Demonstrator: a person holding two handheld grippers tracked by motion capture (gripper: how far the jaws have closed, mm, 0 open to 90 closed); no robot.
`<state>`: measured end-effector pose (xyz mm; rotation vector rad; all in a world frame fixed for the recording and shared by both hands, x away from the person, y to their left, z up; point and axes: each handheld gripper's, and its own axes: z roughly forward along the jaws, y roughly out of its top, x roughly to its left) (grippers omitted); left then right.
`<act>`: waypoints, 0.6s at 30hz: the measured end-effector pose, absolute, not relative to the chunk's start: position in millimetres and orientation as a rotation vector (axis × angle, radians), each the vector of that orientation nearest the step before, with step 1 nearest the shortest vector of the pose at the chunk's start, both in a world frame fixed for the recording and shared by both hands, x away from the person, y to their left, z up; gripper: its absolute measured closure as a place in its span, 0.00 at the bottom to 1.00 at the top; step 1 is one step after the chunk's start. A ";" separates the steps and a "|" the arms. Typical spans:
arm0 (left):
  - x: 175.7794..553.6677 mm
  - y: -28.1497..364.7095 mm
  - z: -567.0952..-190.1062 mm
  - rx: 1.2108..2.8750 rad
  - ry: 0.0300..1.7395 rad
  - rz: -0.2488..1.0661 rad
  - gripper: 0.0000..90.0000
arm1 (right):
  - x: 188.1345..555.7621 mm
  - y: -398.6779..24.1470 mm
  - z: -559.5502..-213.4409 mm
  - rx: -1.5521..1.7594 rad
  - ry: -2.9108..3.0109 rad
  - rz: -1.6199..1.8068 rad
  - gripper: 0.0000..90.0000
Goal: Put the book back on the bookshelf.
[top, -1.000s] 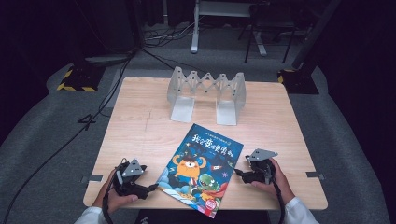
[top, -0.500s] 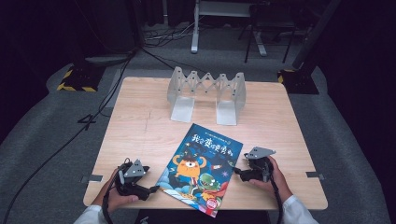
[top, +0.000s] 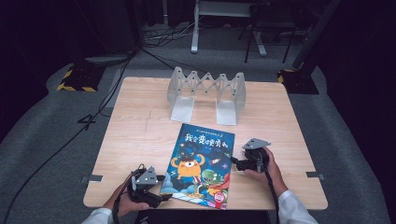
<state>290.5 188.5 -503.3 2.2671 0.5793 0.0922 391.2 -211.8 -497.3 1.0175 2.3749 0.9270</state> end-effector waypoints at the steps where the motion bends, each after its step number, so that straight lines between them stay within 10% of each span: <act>1: 290.5 188.5 -503.3 2.267 0.579 0.092 0.30 | 391.2 -211.8 -497.3 1.018 2.375 0.927 0.29; 18: 289.0 142.4 -503.3 2.281 0.527 0.114 0.36 | 343.8 -259.1 -493.4 0.951 2.555 0.939 0.27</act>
